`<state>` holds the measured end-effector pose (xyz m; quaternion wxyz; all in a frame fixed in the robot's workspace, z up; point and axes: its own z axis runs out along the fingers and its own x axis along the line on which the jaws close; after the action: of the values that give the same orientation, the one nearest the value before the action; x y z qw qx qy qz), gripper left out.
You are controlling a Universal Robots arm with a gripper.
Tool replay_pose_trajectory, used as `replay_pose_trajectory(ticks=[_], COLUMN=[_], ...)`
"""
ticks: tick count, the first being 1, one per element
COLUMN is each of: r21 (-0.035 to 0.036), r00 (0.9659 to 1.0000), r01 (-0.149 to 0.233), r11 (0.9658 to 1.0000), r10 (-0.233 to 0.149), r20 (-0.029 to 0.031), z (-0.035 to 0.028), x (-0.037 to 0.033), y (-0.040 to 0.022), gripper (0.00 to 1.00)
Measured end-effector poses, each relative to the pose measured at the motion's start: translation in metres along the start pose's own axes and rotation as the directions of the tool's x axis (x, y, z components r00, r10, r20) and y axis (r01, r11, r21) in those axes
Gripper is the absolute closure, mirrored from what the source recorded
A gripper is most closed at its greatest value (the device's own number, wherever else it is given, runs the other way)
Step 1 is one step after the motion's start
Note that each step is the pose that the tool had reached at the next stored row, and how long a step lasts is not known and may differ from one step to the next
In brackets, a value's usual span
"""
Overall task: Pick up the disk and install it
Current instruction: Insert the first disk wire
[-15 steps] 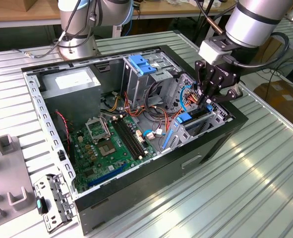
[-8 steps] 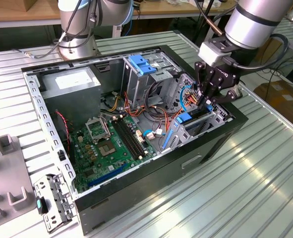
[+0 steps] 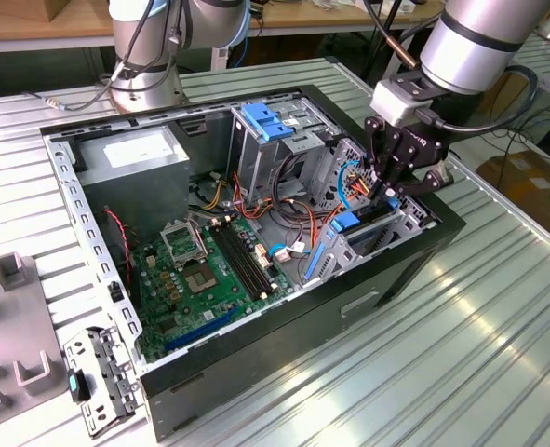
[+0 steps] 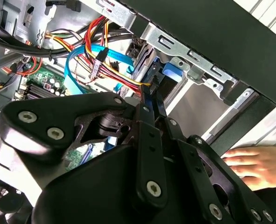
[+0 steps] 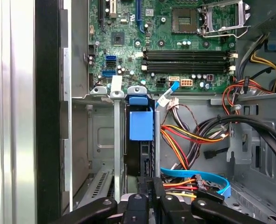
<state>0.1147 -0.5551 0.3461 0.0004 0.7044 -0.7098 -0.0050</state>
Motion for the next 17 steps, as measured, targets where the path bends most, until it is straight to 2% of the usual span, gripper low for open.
replay_pose_trajectory(ticks=[7, 12, 17], r21=[0.0002, 0.0002, 0.0002], r00=[0.9998, 0.9997, 0.9997], r01=[-0.022, -0.023, -0.023], r11=[0.9998, 0.9997, 0.9997], r10=[0.022, 0.023, 0.023], r20=[0.0002, 0.0005, 0.0001], z=[-0.0003, -0.0036, -0.0039], x=[0.0, -0.0001, -0.0005], y=[0.0, 0.0, -0.0003], gripper=[0.84, 0.84, 0.84])
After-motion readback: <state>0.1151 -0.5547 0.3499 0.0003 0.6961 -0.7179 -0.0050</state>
